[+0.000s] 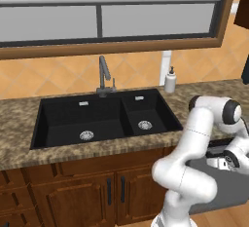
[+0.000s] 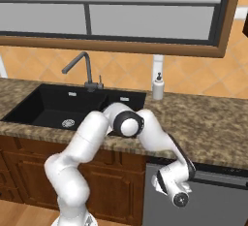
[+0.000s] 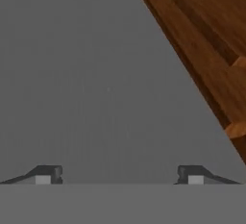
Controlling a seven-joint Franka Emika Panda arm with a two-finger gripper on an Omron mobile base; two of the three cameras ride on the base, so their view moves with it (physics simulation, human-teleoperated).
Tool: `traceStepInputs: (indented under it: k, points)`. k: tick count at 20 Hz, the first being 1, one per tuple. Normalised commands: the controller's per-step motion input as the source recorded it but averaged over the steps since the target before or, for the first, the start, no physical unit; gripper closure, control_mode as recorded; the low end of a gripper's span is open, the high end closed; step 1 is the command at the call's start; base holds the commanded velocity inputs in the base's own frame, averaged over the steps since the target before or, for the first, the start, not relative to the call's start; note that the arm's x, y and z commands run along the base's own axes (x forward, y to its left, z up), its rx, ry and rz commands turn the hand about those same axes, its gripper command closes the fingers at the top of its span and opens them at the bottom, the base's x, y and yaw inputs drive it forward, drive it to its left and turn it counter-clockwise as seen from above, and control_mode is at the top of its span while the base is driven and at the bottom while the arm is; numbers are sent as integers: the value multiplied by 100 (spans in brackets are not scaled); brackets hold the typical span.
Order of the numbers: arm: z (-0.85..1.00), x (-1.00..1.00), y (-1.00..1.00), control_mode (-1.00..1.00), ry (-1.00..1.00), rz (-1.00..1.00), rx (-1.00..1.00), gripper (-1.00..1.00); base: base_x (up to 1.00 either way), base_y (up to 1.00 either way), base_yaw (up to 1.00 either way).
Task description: Pick up the cup and bowl from the counter, place them in the dishwasher, and close the dishwasher door.
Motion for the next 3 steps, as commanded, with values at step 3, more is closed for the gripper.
traceStepInputs:
  k: [3]
  points:
    - [-17, -9, -6, -100, -24, -6, 27, -100, 0, 0, 0]
